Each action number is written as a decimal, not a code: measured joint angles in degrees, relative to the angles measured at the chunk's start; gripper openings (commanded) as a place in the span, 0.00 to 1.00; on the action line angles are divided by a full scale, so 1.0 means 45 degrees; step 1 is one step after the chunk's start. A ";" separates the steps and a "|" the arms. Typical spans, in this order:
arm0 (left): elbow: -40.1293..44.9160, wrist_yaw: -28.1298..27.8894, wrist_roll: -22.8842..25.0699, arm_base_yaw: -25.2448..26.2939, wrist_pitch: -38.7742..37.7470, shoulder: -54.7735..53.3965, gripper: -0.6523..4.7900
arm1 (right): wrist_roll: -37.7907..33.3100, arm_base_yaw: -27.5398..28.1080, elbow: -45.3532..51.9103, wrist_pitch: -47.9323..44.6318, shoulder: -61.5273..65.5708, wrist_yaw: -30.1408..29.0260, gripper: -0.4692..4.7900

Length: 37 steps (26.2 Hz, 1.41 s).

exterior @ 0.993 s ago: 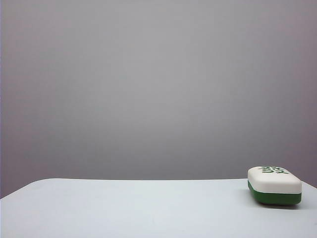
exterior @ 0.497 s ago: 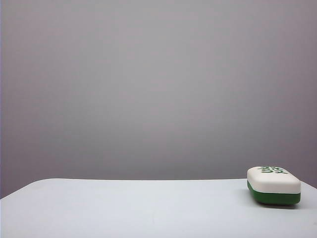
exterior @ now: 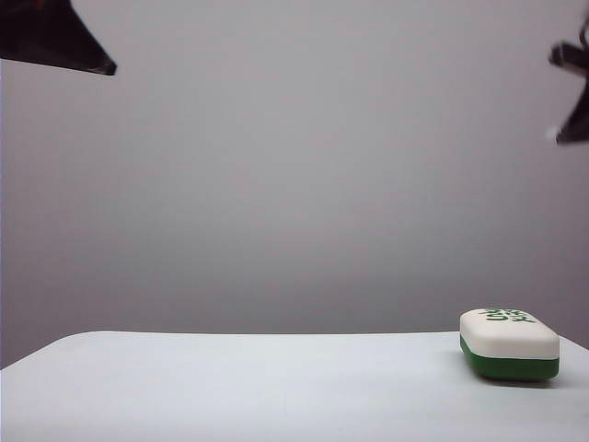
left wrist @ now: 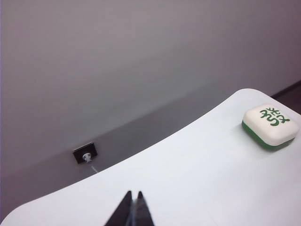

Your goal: Move the foam mahjong from the right side of the table to the left side of the table.

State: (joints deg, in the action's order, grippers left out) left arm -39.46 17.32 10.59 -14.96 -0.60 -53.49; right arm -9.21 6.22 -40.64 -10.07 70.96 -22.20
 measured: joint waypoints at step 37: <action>-0.0374 0.5017 0.0510 0.0471 0.2288 -0.2924 0.11 | 0.5824 0.2861 -0.6907 0.5561 1.1978 -0.7140 0.08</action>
State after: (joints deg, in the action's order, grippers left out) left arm -41.15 39.90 12.88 -12.84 9.69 -66.65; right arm 16.99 19.09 -71.72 14.96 124.86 -54.33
